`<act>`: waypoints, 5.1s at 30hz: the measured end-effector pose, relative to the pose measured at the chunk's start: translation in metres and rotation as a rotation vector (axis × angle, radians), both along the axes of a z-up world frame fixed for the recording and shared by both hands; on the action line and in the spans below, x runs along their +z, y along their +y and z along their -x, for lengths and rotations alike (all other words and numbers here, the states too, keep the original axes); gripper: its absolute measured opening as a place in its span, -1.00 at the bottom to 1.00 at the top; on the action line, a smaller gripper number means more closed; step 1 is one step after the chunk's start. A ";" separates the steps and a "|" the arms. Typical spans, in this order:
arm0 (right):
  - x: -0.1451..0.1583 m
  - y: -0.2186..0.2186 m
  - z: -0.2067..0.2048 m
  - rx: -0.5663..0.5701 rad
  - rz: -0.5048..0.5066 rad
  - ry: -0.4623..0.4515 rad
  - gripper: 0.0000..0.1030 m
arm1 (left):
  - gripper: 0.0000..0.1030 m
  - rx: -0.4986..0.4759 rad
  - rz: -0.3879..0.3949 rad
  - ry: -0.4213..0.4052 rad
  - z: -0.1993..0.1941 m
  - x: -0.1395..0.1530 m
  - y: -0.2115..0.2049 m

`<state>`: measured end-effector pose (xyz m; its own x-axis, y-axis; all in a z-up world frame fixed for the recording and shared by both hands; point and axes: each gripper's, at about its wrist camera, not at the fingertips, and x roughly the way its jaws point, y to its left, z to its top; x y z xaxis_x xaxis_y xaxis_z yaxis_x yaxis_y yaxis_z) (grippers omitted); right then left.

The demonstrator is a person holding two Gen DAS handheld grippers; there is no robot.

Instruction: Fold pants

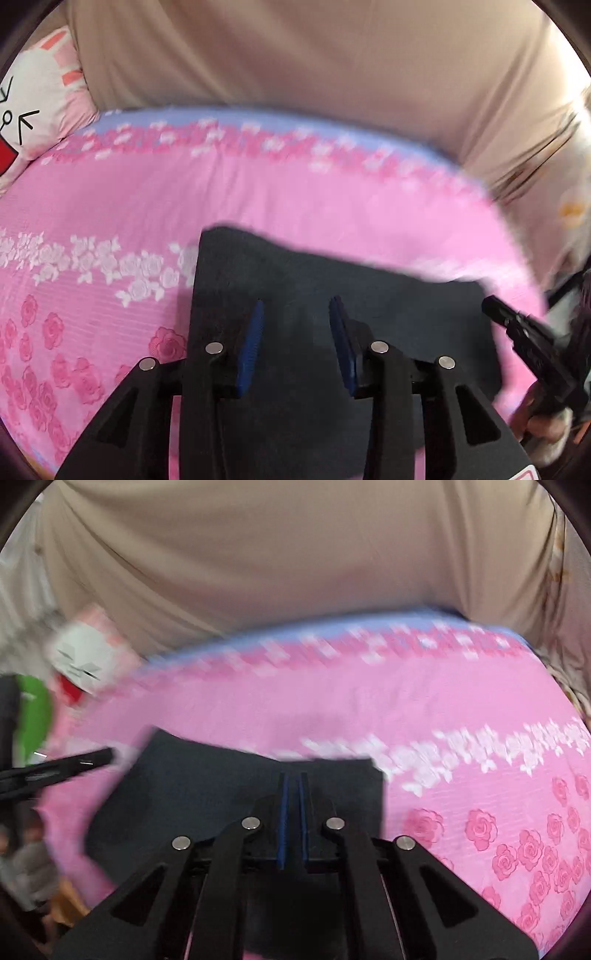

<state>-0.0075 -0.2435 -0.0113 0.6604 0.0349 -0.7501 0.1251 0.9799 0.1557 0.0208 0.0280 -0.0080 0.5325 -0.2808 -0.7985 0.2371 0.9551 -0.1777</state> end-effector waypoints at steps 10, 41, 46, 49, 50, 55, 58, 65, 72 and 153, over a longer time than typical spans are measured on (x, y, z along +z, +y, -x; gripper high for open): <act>0.001 0.000 0.014 0.039 -0.091 -0.004 -0.95 | -0.34 0.006 -0.042 0.043 -0.002 -0.026 0.002; 0.054 -0.003 0.085 0.166 -0.319 -0.100 -0.80 | 0.69 -0.458 -0.032 -0.149 0.116 0.008 -0.097; 0.068 -0.003 0.064 0.234 -0.441 -0.139 -0.81 | -0.23 -0.469 -0.030 -0.117 0.092 -0.006 -0.136; 0.069 -0.010 0.067 0.195 -0.413 -0.159 -0.72 | -0.90 -0.412 0.027 -0.026 0.060 -0.003 -0.131; 0.067 -0.016 0.071 0.175 -0.401 -0.165 -0.67 | -0.91 -0.397 0.067 -0.017 0.053 0.004 -0.124; 0.041 -0.012 0.071 0.140 -0.175 -0.076 -0.28 | -0.91 -0.342 0.118 -0.120 0.043 0.051 -0.099; 0.023 0.004 0.056 0.183 -0.161 -0.048 -0.34 | -0.91 -0.341 0.117 -0.129 0.042 0.060 -0.100; 0.010 0.031 0.025 0.303 -0.329 -0.044 -0.99 | -0.91 -0.363 0.095 -0.112 0.046 0.056 -0.107; -0.014 0.013 0.021 0.249 -0.396 0.021 -0.91 | -0.89 -0.389 0.049 -0.088 0.050 0.041 -0.119; -0.024 -0.038 0.082 0.075 -0.587 0.068 0.62 | 0.64 -0.067 0.293 0.219 0.053 -0.031 0.066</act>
<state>-0.0899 -0.2816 -0.0348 0.5916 0.5012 -0.6315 0.0873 0.7389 0.6682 -0.0322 0.0942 -0.0392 0.3302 -0.5431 -0.7720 0.2235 0.8396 -0.4951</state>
